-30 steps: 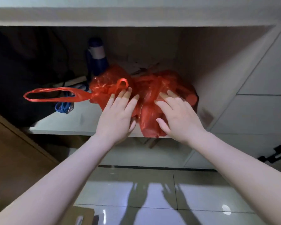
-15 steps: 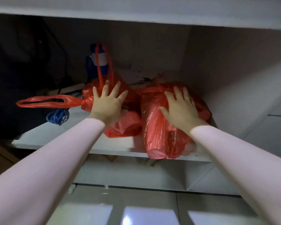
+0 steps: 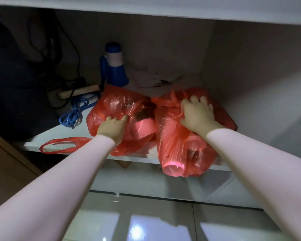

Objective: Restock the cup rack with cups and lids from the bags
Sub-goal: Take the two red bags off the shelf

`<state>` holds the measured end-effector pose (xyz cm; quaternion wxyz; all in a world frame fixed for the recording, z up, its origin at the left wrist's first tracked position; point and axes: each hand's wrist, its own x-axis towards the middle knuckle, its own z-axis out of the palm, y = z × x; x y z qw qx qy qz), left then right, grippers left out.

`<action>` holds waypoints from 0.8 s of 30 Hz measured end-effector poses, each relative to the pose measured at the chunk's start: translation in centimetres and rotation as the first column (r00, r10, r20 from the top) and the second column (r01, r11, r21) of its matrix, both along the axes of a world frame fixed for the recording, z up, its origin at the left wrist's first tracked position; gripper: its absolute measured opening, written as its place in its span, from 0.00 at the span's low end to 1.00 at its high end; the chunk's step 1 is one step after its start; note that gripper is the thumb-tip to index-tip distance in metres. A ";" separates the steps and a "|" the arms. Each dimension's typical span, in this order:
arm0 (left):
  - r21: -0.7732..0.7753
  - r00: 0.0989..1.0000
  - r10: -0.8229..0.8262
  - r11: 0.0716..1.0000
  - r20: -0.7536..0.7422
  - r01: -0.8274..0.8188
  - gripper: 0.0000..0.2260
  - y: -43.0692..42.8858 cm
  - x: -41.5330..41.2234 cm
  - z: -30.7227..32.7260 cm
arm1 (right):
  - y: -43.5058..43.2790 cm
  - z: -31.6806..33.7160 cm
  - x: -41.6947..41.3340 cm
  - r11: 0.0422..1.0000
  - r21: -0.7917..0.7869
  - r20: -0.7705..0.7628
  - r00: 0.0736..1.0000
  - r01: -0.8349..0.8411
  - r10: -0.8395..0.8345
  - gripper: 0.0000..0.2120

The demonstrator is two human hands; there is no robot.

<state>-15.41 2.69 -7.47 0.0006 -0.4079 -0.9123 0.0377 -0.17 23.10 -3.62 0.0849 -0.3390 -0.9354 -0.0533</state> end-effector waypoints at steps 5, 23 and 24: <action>0.059 0.962 -0.141 0.985 -0.233 0.159 0.15 -1.7 2.5 1.5 | -1.6 -0.5 2.4 0.993 0.114 -0.119 0.993 -0.010 0.024 0.17; 0.322 0.772 -0.384 0.746 -0.507 0.582 0.12 -6.9 18.1 13.1 | -10.9 7.1 20.1 0.992 0.115 -0.163 0.984 -0.050 0.069 0.13; 0.318 0.756 -0.402 0.729 -0.517 0.606 0.12 -7.0 19.3 13.7 | -11.4 7.5 21.8 0.992 0.114 -0.161 0.985 -0.048 0.066 0.13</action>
